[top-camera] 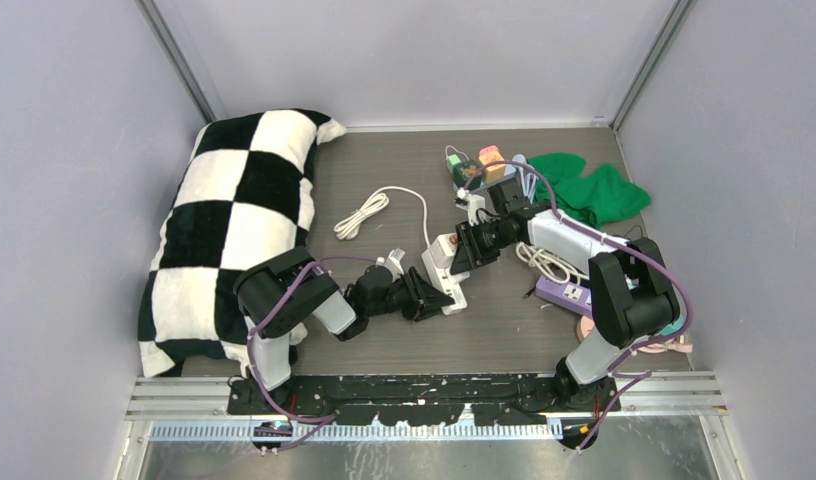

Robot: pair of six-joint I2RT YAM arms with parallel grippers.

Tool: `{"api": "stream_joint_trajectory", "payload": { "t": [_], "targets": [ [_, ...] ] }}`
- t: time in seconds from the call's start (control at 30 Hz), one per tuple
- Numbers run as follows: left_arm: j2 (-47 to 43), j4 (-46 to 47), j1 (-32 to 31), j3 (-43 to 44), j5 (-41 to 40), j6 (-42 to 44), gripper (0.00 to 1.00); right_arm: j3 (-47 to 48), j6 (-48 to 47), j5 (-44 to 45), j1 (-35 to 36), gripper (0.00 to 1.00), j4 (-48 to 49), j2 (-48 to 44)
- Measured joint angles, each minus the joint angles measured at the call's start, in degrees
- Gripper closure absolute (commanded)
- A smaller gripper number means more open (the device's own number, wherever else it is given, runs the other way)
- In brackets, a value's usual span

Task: Pull the plug off the socket
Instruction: Remove the plug from the socket.

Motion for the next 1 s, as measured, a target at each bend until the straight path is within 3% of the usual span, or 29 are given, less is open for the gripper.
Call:
{"api": "stream_joint_trajectory", "payload": {
  "t": [0.27, 0.4, 0.6, 0.77, 0.93, 1.0],
  "targets": [
    [-1.2, -5.5, 0.5, 2.7, 1.4, 2.7, 0.55, -0.3, 0.4, -2.6, -1.3, 0.99, 0.4, 0.2],
    [-1.9, -8.3, 1.8, 3.8, 1.1, 3.2, 0.45, -0.3, 0.4, -3.9, -1.4, 0.99, 0.2, 0.5],
    [-0.1, -6.6, 4.7, 4.3, 0.2, 2.6, 0.40, -0.5, 0.4, -5.8, -1.5, 0.99, -1.9, 1.8],
    [1.9, -5.2, 5.2, 5.5, 0.7, 2.6, 0.58, -0.8, 0.4, -6.0, -1.9, 0.99, -2.8, 2.0],
    [2.3, -4.3, 5.2, 6.0, 1.2, 2.6, 0.56, -0.9, 0.7, -5.4, -1.9, 0.99, -2.6, 2.3],
    [2.3, -4.4, 5.2, 6.0, 1.2, 2.5, 0.60, -0.9, 0.9, -5.2, -1.9, 0.99, -2.6, 2.3]
  ]
}}
